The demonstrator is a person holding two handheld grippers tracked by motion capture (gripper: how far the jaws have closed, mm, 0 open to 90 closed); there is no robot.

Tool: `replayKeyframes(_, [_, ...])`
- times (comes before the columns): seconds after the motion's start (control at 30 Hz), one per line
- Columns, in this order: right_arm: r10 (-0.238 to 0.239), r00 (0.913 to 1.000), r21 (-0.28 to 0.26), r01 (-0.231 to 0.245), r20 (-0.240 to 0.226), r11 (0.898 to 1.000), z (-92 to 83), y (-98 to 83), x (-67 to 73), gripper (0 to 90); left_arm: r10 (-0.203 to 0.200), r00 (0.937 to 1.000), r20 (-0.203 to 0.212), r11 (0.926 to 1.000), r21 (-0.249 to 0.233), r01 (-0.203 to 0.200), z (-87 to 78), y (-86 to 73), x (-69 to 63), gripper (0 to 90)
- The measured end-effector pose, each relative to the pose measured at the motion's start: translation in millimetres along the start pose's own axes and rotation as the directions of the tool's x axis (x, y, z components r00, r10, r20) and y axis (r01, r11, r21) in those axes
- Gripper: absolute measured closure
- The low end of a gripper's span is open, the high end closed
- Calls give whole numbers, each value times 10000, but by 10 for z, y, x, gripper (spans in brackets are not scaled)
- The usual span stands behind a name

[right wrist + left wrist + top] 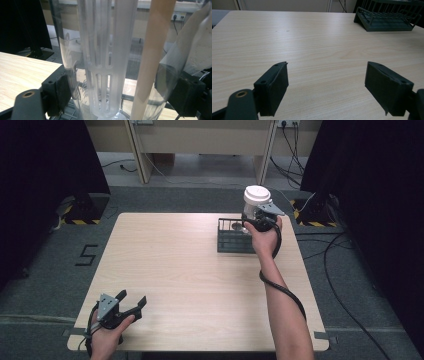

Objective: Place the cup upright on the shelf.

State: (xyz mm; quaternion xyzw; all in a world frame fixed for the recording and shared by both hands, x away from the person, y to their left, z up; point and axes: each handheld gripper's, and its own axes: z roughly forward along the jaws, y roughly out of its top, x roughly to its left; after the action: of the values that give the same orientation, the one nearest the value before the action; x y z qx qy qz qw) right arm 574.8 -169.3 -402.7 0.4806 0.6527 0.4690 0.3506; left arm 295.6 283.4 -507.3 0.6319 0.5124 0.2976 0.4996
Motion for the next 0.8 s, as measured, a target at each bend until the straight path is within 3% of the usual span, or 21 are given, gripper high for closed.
replayKeyframes(0.4, [88,9999,77,-89,93,9999,69,24,-11,184,-5,10000,14,10000,-3,5,1,1,3,183])
replayKeyframes(0.8, [102,9998,417,-108,145,9991,171,-73,20,183,-13,10000,25,10000,-24,13,-1,2,6,183])
